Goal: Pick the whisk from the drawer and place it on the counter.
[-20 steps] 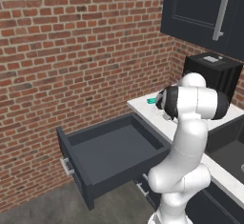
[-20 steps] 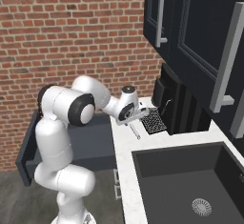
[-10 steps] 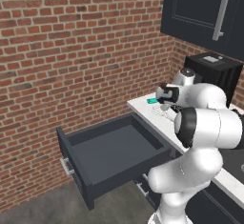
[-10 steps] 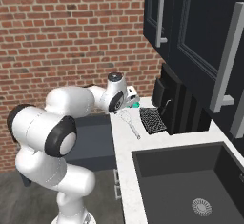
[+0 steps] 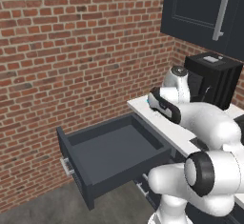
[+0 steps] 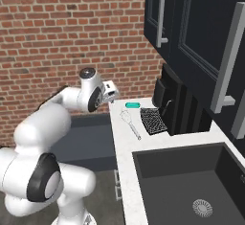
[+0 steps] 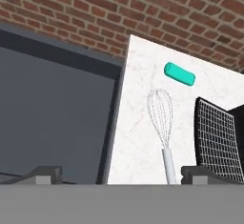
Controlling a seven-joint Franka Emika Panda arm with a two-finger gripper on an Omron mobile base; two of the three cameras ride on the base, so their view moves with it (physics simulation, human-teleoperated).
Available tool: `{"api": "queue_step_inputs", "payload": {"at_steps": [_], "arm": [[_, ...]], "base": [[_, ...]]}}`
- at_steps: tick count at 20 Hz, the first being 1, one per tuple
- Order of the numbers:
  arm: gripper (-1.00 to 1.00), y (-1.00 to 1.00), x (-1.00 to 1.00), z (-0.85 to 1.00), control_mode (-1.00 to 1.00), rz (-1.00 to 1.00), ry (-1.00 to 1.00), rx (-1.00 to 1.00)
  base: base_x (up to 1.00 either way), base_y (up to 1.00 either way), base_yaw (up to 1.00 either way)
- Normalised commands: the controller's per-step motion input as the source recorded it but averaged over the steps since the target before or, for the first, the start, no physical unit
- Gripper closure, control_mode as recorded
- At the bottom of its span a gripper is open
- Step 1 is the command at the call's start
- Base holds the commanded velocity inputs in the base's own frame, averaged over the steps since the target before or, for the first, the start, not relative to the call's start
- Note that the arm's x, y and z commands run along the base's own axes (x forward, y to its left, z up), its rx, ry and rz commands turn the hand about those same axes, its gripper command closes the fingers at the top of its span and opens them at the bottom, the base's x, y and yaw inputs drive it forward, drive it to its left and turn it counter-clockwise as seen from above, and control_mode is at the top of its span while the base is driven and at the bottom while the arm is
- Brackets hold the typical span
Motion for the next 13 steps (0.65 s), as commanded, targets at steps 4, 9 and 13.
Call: {"api": "queue_step_inputs", "payload": {"at_steps": [4,9,13], "arm": [[-1.0,0.47,-0.49,0.45,-1.0,0.0,-0.12,0.01],[-1.0,0.32,-0.14,0.66,-1.0,0.0,-0.12,0.05],[-1.0,0.34,0.0,0.66,-1.0,0.0,-0.13,0.06]], "base": [[0.0,0.0,0.0],[0.0,0.0,0.0],[0.0,0.0,0.0]]}}
